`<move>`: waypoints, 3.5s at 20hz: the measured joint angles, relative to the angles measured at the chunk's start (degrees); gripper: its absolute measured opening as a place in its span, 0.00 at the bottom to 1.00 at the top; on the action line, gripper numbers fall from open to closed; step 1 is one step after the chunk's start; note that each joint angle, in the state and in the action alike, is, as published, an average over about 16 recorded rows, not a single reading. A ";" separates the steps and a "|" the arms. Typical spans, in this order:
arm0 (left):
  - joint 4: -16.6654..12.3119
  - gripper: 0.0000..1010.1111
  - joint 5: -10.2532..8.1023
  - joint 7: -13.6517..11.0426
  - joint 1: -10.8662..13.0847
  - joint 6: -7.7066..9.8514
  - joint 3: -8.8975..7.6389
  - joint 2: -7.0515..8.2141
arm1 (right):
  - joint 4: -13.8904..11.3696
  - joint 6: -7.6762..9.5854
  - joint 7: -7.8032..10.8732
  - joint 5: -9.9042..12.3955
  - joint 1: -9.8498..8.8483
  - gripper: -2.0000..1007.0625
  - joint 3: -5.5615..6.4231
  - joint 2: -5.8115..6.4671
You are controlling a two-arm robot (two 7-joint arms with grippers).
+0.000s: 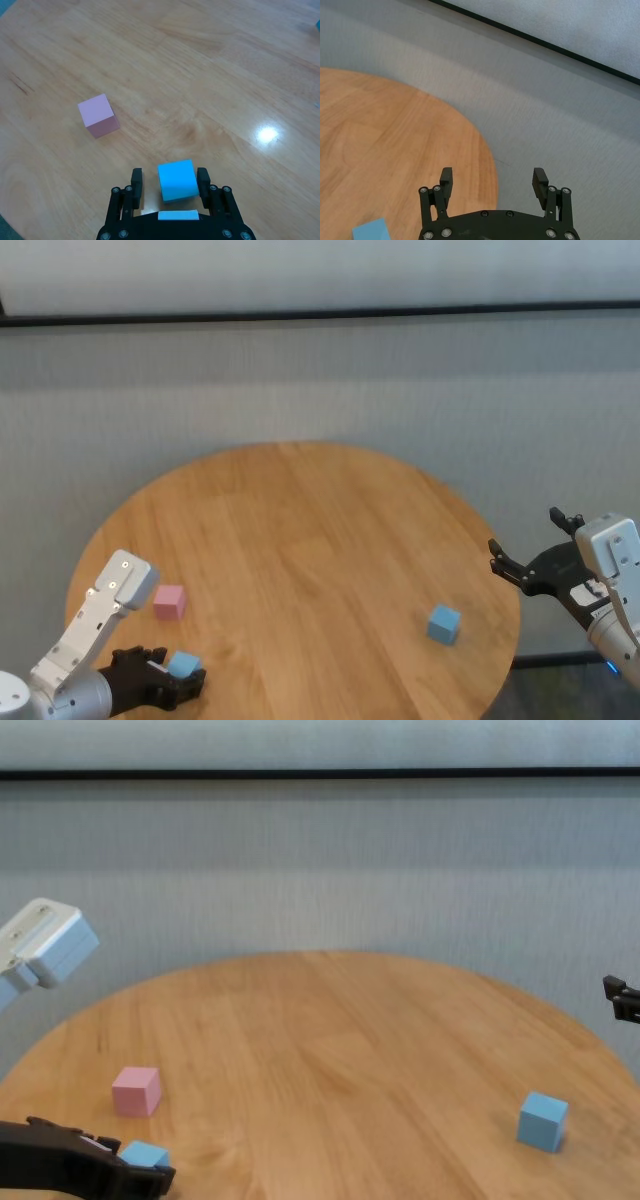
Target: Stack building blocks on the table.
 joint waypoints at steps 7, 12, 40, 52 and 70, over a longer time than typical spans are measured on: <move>-0.08 0.54 0.00 -0.02 0.06 -0.09 0.00 0.03 | 0.00 0.00 0.00 0.00 0.00 1.00 0.00 0.00; -0.46 0.44 0.32 -0.43 0.13 -0.35 0.10 0.13 | 0.00 0.00 0.00 0.00 0.00 1.00 0.00 0.00; 8.15 0.39 10.16 -10.60 -14.04 -2.42 10.61 -7.13 | 0.00 0.00 0.00 0.00 0.00 1.00 0.00 0.00; 13.40 0.40 11.49 -11.76 -16.42 -2.88 11.88 -10.70 | 0.00 0.00 0.00 0.00 0.00 1.00 0.00 0.00; 7.14 0.81 8.38 -13.61 -11.90 -4.61 8.64 -7.62 | 0.00 0.00 0.00 0.00 0.00 1.00 0.00 0.00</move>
